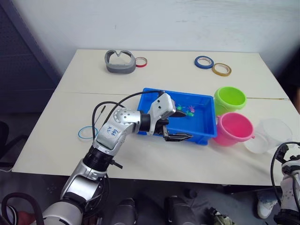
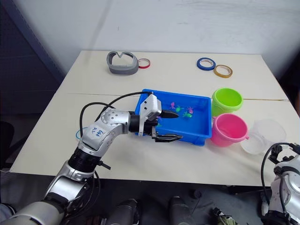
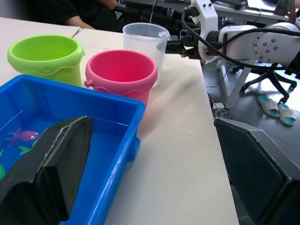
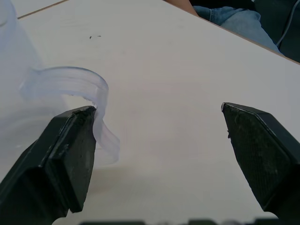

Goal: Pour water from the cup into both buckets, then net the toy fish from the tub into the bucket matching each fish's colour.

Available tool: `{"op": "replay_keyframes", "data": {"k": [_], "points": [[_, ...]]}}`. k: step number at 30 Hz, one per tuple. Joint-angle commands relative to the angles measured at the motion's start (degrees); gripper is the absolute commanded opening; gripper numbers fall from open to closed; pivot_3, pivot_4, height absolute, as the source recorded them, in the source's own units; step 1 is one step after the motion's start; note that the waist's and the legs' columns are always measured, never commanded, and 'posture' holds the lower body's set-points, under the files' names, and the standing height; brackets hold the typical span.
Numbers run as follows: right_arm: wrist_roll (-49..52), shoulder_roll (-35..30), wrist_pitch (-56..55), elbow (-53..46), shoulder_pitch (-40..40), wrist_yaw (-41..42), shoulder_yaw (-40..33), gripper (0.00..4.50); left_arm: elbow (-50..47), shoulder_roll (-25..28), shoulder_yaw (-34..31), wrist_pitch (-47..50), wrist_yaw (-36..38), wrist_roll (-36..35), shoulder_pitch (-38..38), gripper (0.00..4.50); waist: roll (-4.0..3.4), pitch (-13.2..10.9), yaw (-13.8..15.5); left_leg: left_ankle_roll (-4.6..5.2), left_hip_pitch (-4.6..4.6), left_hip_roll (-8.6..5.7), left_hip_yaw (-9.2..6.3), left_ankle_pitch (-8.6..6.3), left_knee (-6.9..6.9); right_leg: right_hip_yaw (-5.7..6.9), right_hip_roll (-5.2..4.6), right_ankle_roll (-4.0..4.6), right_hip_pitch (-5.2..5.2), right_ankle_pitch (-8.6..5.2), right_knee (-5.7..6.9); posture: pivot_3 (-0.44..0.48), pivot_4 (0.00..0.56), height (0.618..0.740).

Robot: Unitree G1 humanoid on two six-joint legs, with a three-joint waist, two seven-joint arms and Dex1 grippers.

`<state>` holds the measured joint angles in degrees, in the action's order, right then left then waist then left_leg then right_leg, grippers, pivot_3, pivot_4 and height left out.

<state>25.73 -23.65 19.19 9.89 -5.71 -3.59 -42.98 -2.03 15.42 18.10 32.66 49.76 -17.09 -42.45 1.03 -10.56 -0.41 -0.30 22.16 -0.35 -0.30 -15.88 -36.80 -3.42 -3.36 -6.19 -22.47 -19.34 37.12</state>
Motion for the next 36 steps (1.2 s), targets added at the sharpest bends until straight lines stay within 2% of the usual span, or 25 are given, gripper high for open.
{"op": "replay_keyframes", "data": {"k": [1, 3, 6, 9, 10, 13, 20, 23, 26, 29, 36], "points": [[-0.09, -0.96, -1.88, -0.34, -0.43, -0.31, -1.04, 4.45, -2.76, 0.22, -0.72, -0.37, -0.37, 0.18, -0.39, 4.5, 0.0, 0.0, 0.01, 0.0, 0.0, 0.0, 0.0, 0.0, -0.01, 0.0, 0.0, 0.0, 0.0, 0.0, 0.0, 0.0, 0.15, 0.74], [-0.21, -0.97, -2.33, -0.29, -0.43, -0.09, -0.83, 4.45, -2.62, 0.18, -0.9, -0.52, -0.59, 0.14, -0.46, 4.5, 0.0, 0.0, 0.01, 0.0, 0.0, 0.01, 0.0, 0.0, -0.01, 0.0, 0.0, 0.0, 0.0, 0.0, 0.0, 0.0, 0.15, 0.74], [-0.56, -0.97, -2.99, -0.36, -0.3, 0.09, -0.54, 3.64, -2.37, 0.07, -1.14, -0.79, -0.86, 0.21, -0.5, 4.5, 0.0, 0.0, 0.0, 0.0, 0.0, 0.01, 0.0, 0.0, -0.02, -0.01, 0.0, 0.0, 0.0, 0.0, 0.0, 0.0, 0.15, 0.74], [-0.5, -0.92, -3.2, -0.41, -0.21, 0.1, -0.34, 2.16, -2.28, 0.07, -1.26, -0.99, -0.88, 0.14, -0.52, 4.5, 0.0, 0.0, 0.02, 0.0, 0.01, 0.01, 0.0, 0.0, -0.02, -0.01, 0.0, 0.0, 0.0, 0.0, 0.0, 0.0, 0.15, 0.74], [-0.43, -0.88, -3.17, -0.55, -0.13, 0.21, -0.25, 1.53, -2.24, 0.05, -1.34, -1.06, -0.89, 0.06, -0.55, 4.5, 0.0, 0.0, 0.02, 0.0, 0.01, 0.01, 0.0, 0.0, -0.02, -0.01, 0.0, 0.0, 0.0, 0.0, 0.0, 0.0, 0.15, 0.74], [-0.33, -0.8, -3.1, -0.96, 0.13, 0.42, -0.14, 0.18, -2.09, 0.04, -1.29, -1.62, -0.77, 0.11, -0.54, 4.5, 0.0, 0.0, 0.03, 0.01, 0.02, 0.01, 0.0, -0.01, -0.03, -0.01, -0.01, 0.0, 0.0, 0.0, -0.01, 0.0, 0.15, 0.74], [0.67, -0.9, -2.32, -2.3, 0.31, 1.23, -0.17, 0.08, -1.67, 0.15, -1.34, -2.85, -0.33, 0.21, -0.8, 4.5, 0.0, 0.0, 0.15, 0.06, 0.04, 0.0, -0.02, -0.04, -0.16, 0.0, -0.02, -0.03, 0.08, 0.02, -0.04, 0.0, 0.15, 0.74], [1.88, -2.13, -0.42, -3.47, -0.13, 2.62, -0.04, 0.08, 2.77, 1.14, -3.65, -6.07, -0.16, 1.11, -4.35, 4.5, 0.01, 0.0, 0.14, 0.06, 0.03, 0.01, -0.02, -0.04, -0.17, 0.0, -0.02, -0.04, 0.08, 0.02, -0.02, 0.0, 0.15, 0.74], [2.65, -3.99, 0.94, -4.27, -1.13, 3.97, 0.01, 0.08, 8.84, 4.18, -5.87, -8.88, 2.49, 1.59, -8.86, 4.5, 0.0, 0.0, 0.03, 0.06, 0.03, 0.01, -0.01, -0.04, -0.2, 0.02, 0.06, -0.04, 0.05, 0.02, 0.01, 0.0, 0.15, 0.74], [2.97, -6.98, 2.57, -5.0, -2.02, 6.36, 0.8, 0.08, 10.57, 8.85, -7.77, -6.32, 9.27, -1.36, -11.57, 4.5, -0.04, -0.02, -0.54, 0.06, 0.03, 0.01, 0.04, -0.04, -0.16, 0.03, 0.27, -0.04, 0.01, 0.02, 0.02, 0.0, 0.15, 0.74], [0.57, -14.07, 3.48, -4.85, -2.9, 10.8, 2.75, 0.08, 1.46, 17.41, -8.63, 1.45, 16.66, -5.39, -6.7, 4.5, -0.09, -0.05, -1.17, 0.1, 0.13, 0.03, 0.01, -0.06, -0.14, 0.01, -0.04, -0.05, -0.03, 0.02, -0.06, 0.0, 0.15, 0.74]]}}
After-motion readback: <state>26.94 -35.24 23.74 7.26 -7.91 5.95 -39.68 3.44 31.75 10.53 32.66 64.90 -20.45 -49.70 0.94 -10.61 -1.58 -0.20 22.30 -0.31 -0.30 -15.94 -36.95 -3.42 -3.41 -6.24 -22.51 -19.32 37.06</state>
